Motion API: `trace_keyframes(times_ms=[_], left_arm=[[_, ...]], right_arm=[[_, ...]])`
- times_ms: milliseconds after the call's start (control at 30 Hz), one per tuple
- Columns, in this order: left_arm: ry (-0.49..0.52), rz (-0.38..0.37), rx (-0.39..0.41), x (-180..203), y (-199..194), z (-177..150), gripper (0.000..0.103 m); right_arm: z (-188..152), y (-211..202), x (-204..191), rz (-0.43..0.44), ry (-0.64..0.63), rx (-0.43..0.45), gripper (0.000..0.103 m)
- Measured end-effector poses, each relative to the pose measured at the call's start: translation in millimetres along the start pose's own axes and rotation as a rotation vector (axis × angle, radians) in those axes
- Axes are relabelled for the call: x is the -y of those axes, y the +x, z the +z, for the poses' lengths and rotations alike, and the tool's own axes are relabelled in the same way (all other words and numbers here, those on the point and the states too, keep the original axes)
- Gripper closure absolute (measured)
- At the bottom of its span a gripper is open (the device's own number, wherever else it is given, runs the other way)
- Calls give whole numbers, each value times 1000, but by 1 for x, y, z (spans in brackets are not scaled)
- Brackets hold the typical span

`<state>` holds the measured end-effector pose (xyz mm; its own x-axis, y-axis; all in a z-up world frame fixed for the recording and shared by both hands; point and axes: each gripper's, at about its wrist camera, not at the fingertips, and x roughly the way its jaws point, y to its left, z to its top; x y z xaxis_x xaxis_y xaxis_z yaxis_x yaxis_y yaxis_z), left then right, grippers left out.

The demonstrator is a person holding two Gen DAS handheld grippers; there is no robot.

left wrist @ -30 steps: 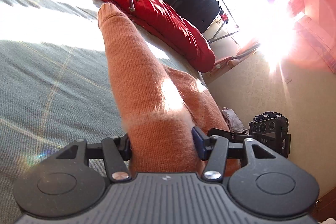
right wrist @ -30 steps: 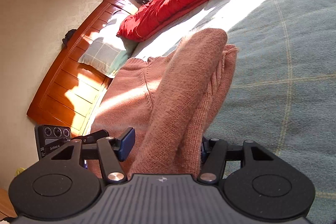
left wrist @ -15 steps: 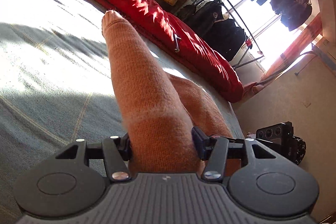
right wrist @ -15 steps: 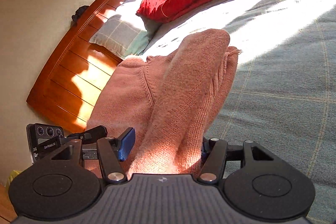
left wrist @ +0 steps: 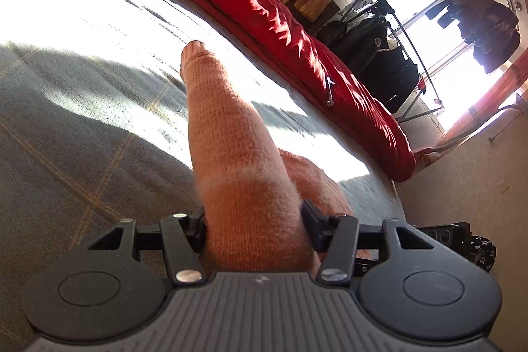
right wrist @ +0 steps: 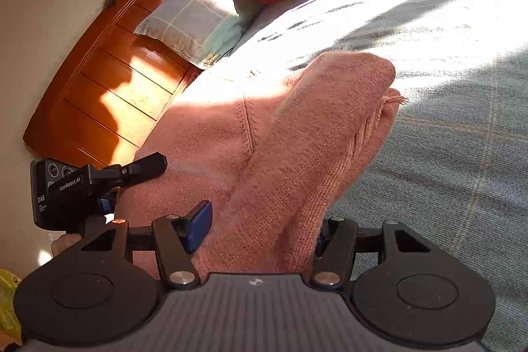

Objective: Fold clothes
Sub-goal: 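Lift the held sweater end with both grippers and fold it over, then lay the folded end down and open both grippers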

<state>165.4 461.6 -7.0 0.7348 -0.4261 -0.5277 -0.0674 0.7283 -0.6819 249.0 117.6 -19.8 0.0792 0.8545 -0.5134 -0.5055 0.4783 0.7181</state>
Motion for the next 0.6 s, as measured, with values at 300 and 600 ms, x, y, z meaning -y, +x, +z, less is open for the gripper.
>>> trace_keyframes(times_ms=[300,600], left_arm=[[-56,17,-20,-53,13,4,50],[-102,39,35,-78,2,-2,48]], right_arm=[[-9,40,-9,-30,3,-49,35],[-11,38,4,-21,23,-83,29]])
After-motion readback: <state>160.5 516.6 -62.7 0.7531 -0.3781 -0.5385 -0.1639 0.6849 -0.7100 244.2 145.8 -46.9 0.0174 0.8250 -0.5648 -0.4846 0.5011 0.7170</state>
